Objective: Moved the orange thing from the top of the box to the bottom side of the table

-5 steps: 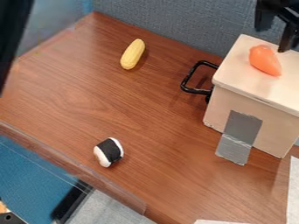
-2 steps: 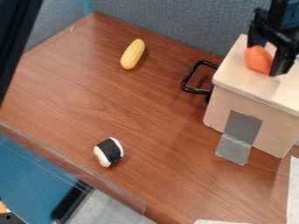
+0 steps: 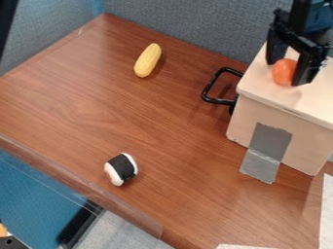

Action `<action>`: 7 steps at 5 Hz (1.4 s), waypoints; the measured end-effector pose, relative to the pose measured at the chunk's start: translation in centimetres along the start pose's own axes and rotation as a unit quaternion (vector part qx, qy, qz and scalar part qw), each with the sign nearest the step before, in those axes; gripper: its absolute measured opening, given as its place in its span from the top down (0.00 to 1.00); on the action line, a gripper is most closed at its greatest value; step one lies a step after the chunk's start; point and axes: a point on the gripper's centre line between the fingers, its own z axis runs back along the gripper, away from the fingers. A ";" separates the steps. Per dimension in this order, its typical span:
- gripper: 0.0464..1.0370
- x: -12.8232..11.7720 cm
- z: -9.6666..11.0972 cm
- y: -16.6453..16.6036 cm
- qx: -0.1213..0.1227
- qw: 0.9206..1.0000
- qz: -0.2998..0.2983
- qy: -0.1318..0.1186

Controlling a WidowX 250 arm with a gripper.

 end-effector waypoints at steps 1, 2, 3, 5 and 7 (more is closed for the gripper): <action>0.09 -0.2 -0.2 0.2 0.006 1.000 0.012 0.003; 0.35 -0.5 -0.4 0.3 0.013 1.000 0.022 0.005; 0.38 -0.9 -0.6 0.2 0.019 0.999 0.026 0.013; 0.38 -3.3 0.5 1.0 0.029 0.997 0.066 0.016; 0.38 -9.9 3.2 0.2 0.028 0.993 0.114 0.004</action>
